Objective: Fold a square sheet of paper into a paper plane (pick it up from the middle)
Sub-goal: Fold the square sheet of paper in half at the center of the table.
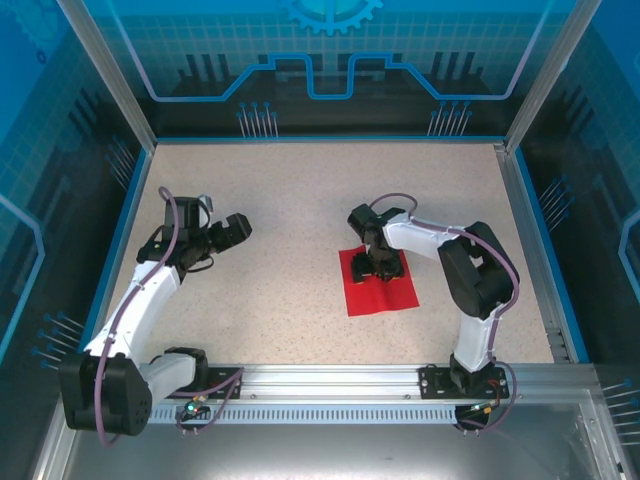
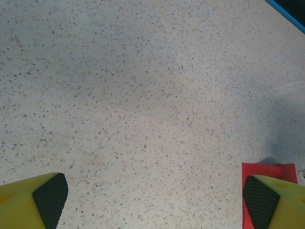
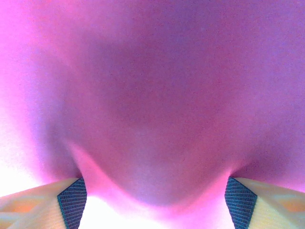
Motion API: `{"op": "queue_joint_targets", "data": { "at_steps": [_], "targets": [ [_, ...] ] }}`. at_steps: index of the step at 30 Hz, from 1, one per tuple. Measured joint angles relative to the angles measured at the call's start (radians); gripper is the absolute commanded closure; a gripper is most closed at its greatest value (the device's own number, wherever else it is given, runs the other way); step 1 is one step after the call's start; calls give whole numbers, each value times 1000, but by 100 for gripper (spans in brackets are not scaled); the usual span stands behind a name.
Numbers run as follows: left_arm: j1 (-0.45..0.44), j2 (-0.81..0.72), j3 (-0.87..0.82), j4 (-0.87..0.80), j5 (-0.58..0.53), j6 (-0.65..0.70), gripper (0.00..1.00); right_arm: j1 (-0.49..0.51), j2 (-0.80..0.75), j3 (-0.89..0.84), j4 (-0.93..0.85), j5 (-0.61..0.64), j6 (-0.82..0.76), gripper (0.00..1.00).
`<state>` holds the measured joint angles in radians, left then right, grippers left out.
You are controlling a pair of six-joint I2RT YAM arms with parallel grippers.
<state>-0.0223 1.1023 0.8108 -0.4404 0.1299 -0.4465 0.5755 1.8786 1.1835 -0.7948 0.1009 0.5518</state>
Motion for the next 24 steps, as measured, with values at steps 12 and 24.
{"op": "queue_joint_targets", "data": {
  "at_steps": [12, 24],
  "targets": [
    [-43, 69, 0, 5, 44, -8, 4, -1, -75, -87, 128, -63, 51, 65],
    [-208, 91, -48, 155, 78, -132, 8, -8, -251, -183, 480, -423, 151, 68]
  ]
}}
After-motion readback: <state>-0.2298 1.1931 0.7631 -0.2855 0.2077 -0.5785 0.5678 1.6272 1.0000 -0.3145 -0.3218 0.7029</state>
